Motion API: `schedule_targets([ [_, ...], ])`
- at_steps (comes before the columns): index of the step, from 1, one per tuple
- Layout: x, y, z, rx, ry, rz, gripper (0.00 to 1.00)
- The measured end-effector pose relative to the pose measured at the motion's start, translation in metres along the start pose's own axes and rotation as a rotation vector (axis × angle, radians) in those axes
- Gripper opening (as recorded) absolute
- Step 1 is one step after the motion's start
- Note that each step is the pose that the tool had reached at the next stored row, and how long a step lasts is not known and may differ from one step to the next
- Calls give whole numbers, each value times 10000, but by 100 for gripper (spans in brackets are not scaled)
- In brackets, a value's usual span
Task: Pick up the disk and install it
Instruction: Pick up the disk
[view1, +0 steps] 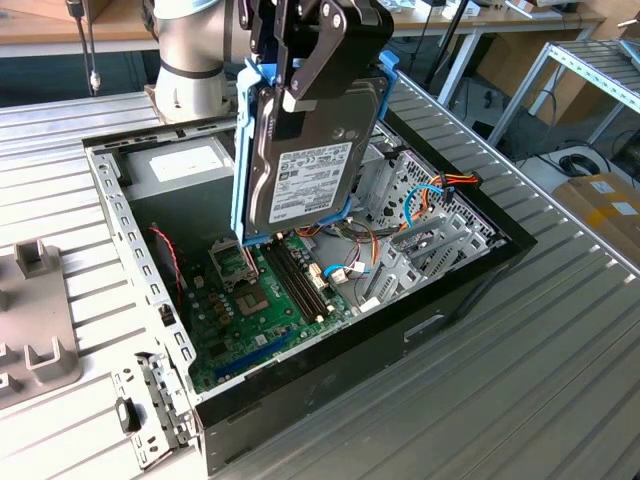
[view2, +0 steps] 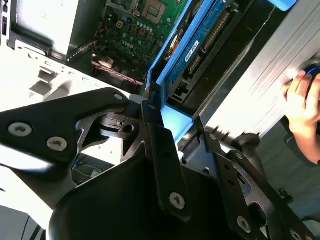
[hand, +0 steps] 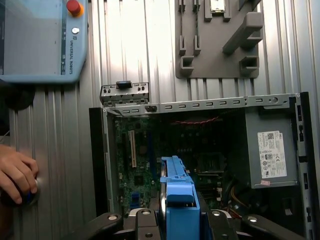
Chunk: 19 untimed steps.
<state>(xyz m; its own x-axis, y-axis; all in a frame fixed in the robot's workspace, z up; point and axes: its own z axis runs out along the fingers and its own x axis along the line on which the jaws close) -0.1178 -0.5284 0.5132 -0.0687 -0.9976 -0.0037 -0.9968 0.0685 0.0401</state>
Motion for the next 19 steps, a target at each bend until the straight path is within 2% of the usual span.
schedule_targets([
  [19,-9,-132,0,3,30,1,37],
])
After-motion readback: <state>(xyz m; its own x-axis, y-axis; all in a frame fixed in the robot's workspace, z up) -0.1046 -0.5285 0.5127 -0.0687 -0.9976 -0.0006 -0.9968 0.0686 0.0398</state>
